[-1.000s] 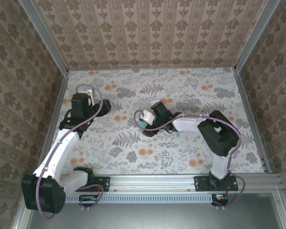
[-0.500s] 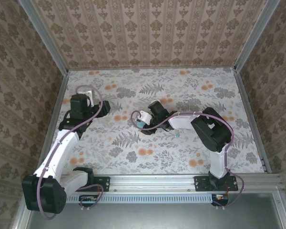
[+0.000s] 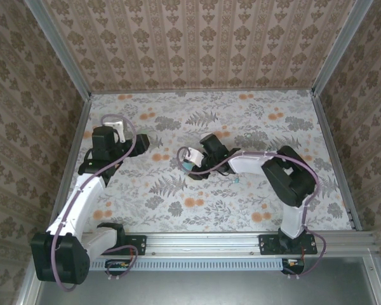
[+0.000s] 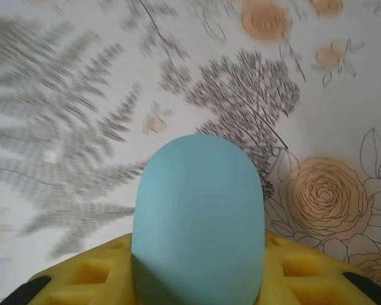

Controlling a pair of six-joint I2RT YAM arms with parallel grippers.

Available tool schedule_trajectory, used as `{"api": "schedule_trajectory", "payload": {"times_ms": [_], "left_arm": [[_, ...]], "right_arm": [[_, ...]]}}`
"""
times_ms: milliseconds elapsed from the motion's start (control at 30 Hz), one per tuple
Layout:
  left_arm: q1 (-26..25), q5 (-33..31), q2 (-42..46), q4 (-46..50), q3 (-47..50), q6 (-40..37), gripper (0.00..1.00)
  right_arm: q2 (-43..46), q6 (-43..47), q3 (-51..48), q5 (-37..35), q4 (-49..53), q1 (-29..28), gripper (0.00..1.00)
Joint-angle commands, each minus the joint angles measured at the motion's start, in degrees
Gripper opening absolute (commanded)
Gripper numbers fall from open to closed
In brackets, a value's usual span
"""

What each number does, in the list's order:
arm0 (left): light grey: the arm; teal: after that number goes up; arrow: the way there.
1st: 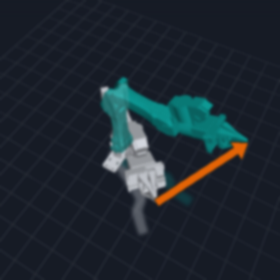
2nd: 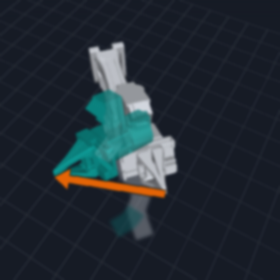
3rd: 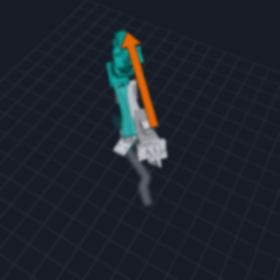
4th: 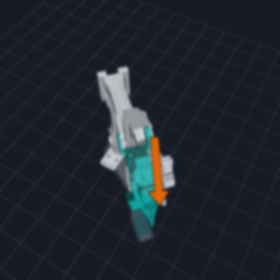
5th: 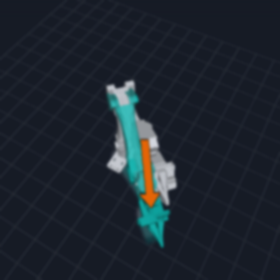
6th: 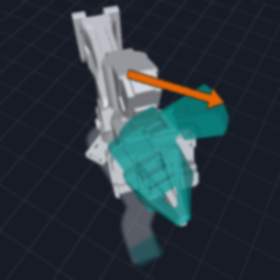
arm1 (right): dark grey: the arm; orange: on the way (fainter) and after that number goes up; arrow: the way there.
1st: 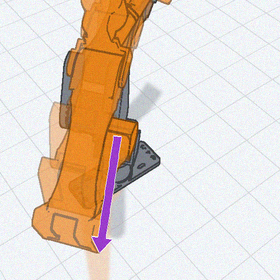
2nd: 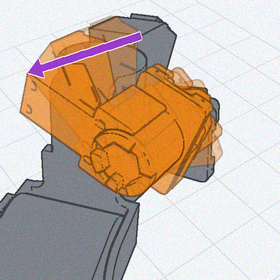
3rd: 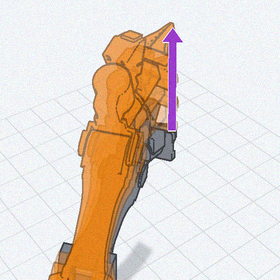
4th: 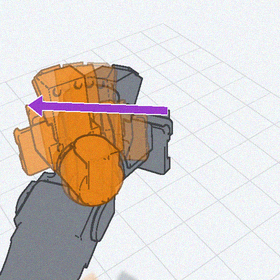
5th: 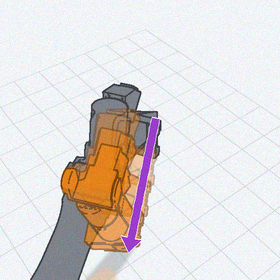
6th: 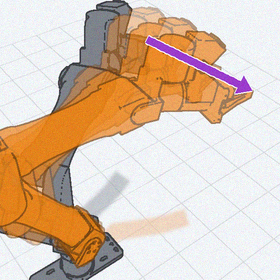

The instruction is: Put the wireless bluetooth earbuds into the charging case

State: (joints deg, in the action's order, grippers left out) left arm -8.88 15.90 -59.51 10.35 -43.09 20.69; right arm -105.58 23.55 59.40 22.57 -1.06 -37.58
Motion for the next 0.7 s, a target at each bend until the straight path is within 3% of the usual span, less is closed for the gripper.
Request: {"api": "schedule_trajectory", "payload": {"times_ms": [0,133,200,300,367,667], "left_arm": [[0.47,14.44,0.83,-11.96,2.74,-1.72,0.85],[-0.26,28.36,0.94,-28.67,6.38,-1.99,0.83],[-1.78,34.32,0.47,-31.62,6.02,-6.55,0.81],[-5.07,42.59,0.10,-24.99,2.95,-19.18,0.79],[-7.72,44.21,-0.62,-17.80,0.10,-26.51,0.77],[-13.95,51.29,-5.77,-14.60,-6.67,-29.16,0.79]], "right_arm": [[9.57,-6.00,2.37,14.02,3.19,3.26,0.28],[15.08,-7.51,5.23,26.15,10.40,6.54,0.28],[17.45,-7.13,6.13,29.98,12.67,7.92,0.28],[20.22,-6.88,7.26,34.54,14.75,9.73,0.27],[21.87,-5.76,7.96,36.16,15.98,10.35,0.27],[25.39,-3.54,7.38,35.78,15.80,10.60,0.29]]}}
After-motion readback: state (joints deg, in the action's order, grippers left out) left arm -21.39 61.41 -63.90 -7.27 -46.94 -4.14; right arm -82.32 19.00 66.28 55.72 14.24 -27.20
